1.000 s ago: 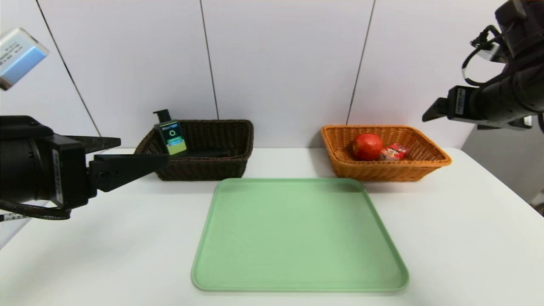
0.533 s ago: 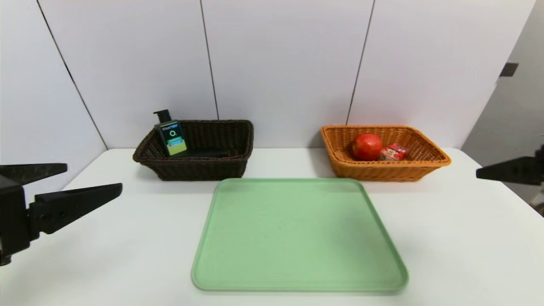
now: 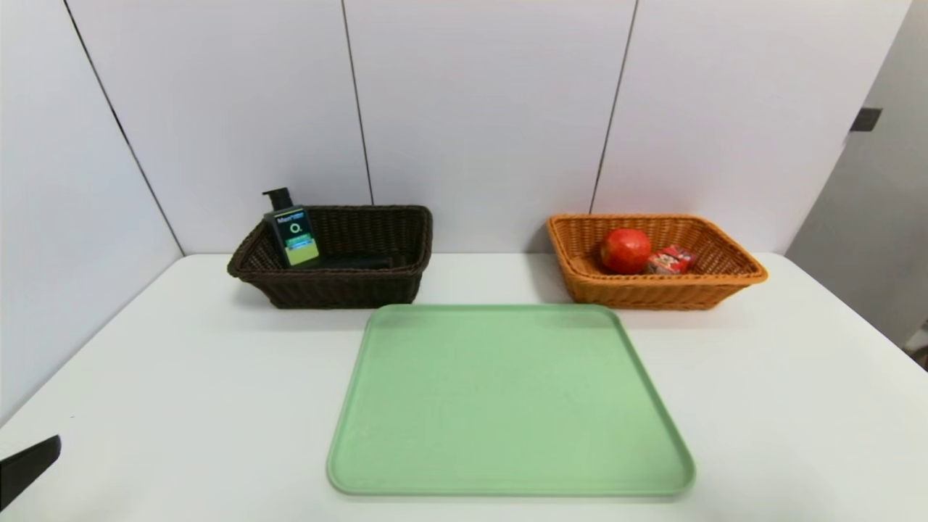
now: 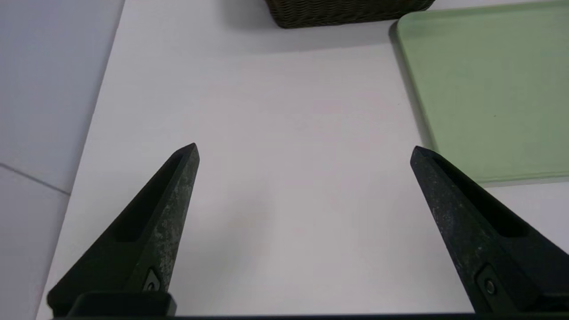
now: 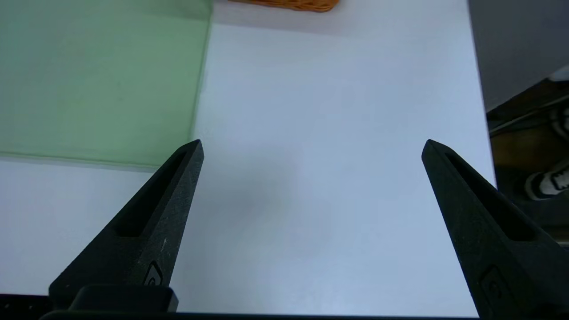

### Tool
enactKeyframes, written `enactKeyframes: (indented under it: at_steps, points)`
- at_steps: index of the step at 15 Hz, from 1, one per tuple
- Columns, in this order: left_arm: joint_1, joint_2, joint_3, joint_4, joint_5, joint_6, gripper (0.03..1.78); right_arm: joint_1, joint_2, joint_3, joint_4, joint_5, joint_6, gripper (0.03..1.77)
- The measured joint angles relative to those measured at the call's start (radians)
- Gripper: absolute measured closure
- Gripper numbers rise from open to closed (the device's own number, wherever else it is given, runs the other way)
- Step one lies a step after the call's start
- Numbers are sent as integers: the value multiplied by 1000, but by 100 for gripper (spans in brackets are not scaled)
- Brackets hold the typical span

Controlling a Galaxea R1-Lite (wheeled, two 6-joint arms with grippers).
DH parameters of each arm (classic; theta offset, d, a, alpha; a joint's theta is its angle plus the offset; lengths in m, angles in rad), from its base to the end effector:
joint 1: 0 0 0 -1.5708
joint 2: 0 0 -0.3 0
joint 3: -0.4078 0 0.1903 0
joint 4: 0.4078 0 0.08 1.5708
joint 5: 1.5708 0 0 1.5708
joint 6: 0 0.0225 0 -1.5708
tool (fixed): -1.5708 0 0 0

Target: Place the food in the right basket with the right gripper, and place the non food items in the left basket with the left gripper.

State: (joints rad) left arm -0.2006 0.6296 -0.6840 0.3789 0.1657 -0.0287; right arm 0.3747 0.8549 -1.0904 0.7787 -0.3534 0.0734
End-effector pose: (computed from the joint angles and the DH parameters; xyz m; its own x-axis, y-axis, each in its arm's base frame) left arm 0.0250 -0.0013 0.2289 0.9489 -0.0246 -0.3145 0.0343 0.9991 0.0254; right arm 0.0419 0.0081 0.2882 0.8741 -0.0281 -0.4849 -0.0322 0.9928 -0.1156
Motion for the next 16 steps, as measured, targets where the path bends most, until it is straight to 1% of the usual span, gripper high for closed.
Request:
enactKeyframes:
  at_steps: [2, 3, 5, 7, 10, 14, 16]
  points:
    - [57, -75, 43, 23, -4, 25, 12, -23, -36, 8, -9, -48, -7, 11]
    - [75, -105, 60, 28, -5, 30, 12, -36, -56, 10, -10, -51, -7, 11]
    - [98, -163, 85, 45, -5, 41, 12, -67, -104, 21, -9, -50, -11, 11]
    - [119, -217, 104, 58, -6, 75, 12, -103, -162, 53, -9, -45, -20, 11]
    - [151, -303, 161, 67, -6, 112, 12, -147, -243, 132, -21, -35, -23, 11]
    - [176, -389, 238, 72, -11, 126, 12, -189, -341, 235, -25, -32, -23, 11]
    - [184, -417, 275, 66, -17, 132, 12, -211, -389, 283, -25, -15, -24, 11]
